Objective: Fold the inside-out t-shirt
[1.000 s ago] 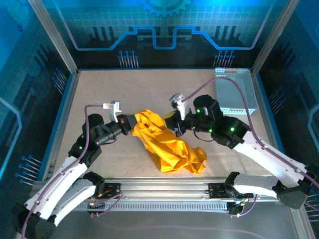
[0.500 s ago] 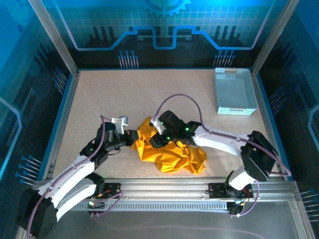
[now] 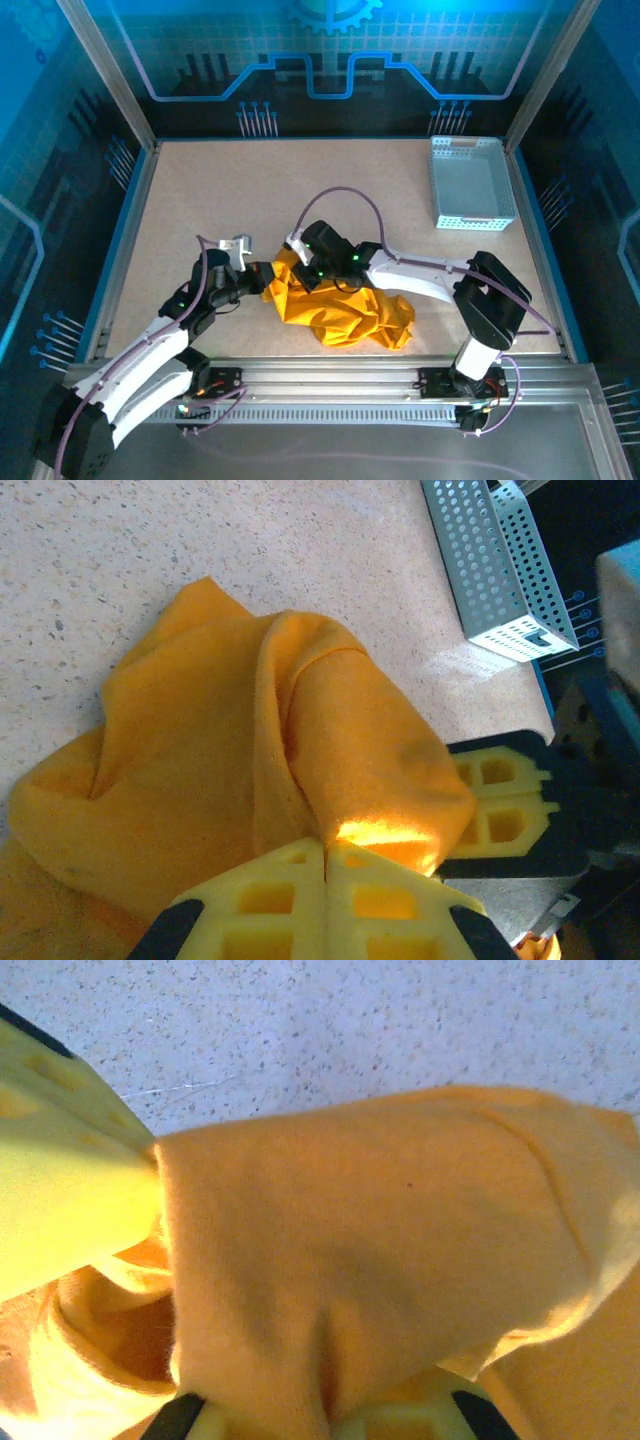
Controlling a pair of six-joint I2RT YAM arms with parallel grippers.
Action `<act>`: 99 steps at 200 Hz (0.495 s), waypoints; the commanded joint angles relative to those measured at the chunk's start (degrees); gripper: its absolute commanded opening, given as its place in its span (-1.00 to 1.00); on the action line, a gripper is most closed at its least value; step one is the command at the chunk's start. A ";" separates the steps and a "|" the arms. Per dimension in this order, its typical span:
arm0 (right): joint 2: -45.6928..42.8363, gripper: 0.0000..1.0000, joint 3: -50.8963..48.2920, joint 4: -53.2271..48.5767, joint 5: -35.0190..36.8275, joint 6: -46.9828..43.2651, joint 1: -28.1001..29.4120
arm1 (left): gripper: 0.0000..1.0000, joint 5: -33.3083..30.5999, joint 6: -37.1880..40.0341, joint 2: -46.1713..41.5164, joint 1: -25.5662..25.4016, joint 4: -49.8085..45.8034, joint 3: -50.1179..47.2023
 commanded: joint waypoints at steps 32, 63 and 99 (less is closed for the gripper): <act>-11.31 -1.00 -0.44 -6.48 3.23 -2.78 -0.67 | -0.90 -3.85 1.18 -1.97 1.73 -3.63 2.56; -21.15 -1.00 -2.00 -12.27 0.97 -3.33 -0.85 | -0.88 -4.41 1.84 -2.87 2.60 -5.20 5.07; -30.76 -1.00 -1.40 -20.14 -11.44 -4.33 -1.85 | -0.88 1.87 1.93 -2.45 2.69 -0.86 8.06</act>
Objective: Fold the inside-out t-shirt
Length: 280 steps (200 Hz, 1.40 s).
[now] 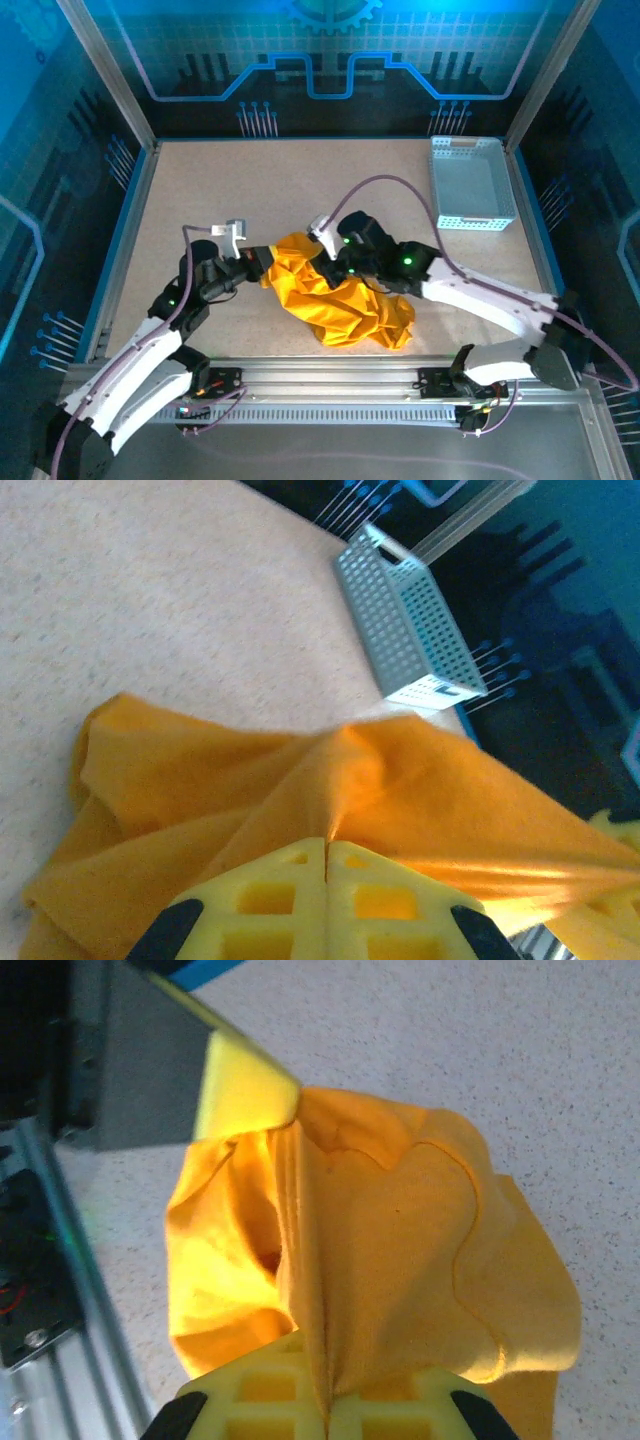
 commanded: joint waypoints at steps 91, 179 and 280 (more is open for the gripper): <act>6.84 -1.00 -5.17 -1.16 -7.65 5.05 -13.00 | -0.37 -10.47 6.65 40.49 -0.14 -21.08 21.12; 4.73 -1.00 -8.17 6.36 -7.07 13.22 -13.02 | 0.61 -31.31 -3.35 23.53 -23.85 -30.80 20.76; 2.01 -1.00 -8.69 6.89 -10.23 12.86 -11.98 | 0.15 -40.90 -1.43 39.95 -30.40 -24.39 27.85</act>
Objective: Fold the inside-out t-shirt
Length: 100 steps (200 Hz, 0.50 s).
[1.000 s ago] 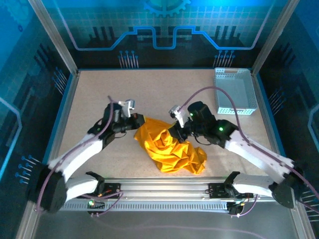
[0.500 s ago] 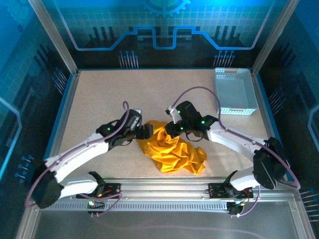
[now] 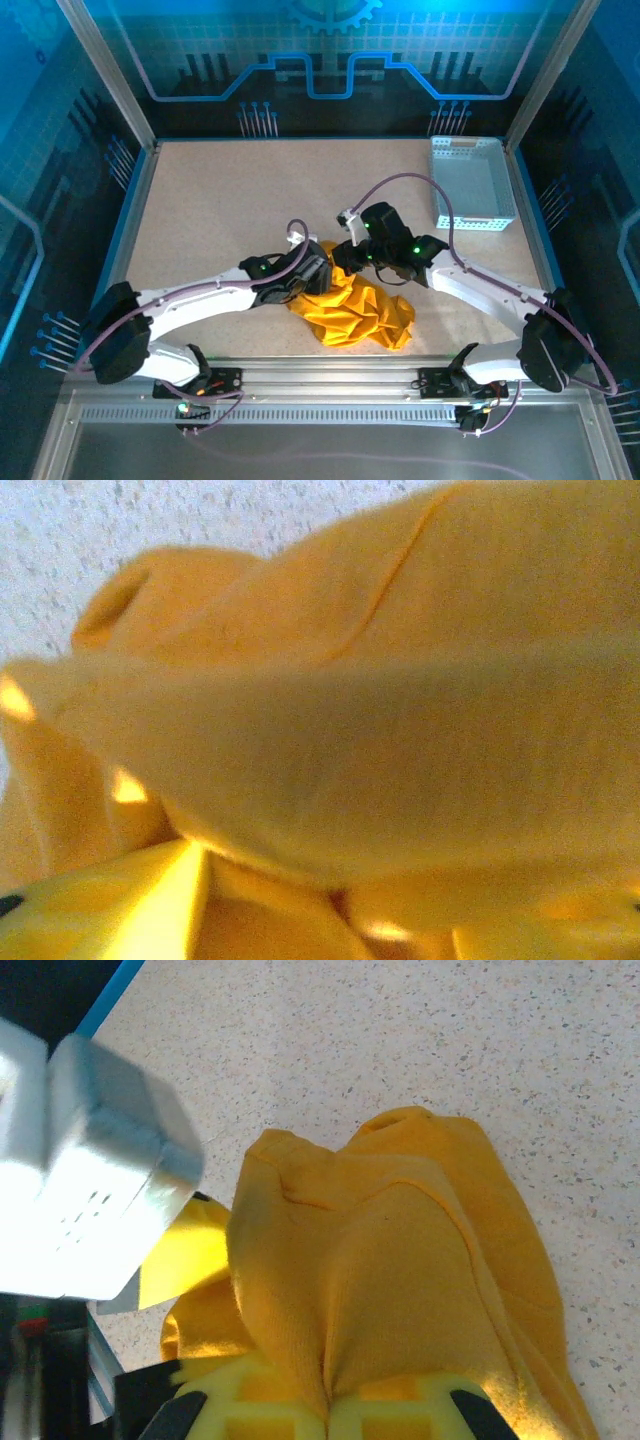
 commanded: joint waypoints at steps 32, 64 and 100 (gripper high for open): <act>-1.08 -1.00 -0.96 0.12 0.60 -0.51 1.42 | -0.26 -4.40 2.26 1.49 -0.15 1.48 2.98; -0.27 -1.00 -0.05 -2.78 6.73 -1.24 2.05 | -0.78 -2.09 3.37 -0.53 -0.15 1.87 2.60; 0.62 -1.00 1.39 -4.81 8.37 -1.87 -1.31 | -1.00 11.03 8.99 -10.11 0.12 10.23 -3.41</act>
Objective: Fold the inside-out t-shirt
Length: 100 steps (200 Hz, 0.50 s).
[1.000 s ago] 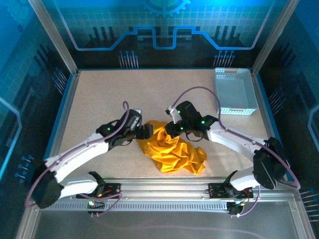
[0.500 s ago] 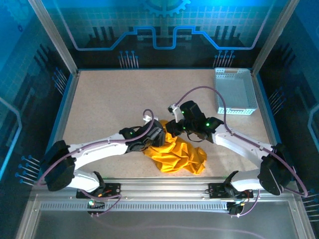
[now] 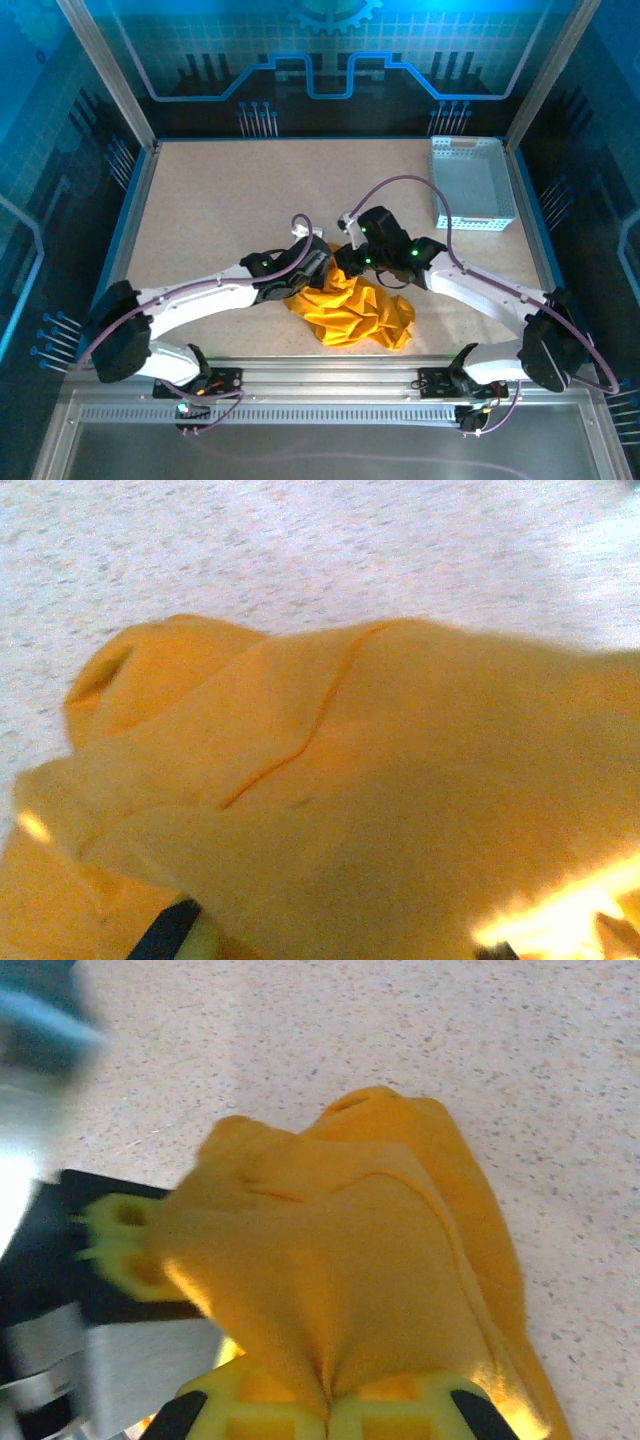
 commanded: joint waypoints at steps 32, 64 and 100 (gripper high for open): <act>1.56 -1.00 1.93 0.27 -0.95 -6.04 -3.45 | -1.00 24.46 4.23 -18.55 2.82 14.90 -9.67; 1.37 -0.92 1.33 1.14 1.72 -6.69 -3.44 | -1.00 34.36 -1.03 -25.94 8.92 25.04 -16.24; -4.16 -0.13 -1.60 0.83 3.51 -5.93 -1.75 | -1.00 43.95 -8.38 -26.64 18.27 33.95 -21.30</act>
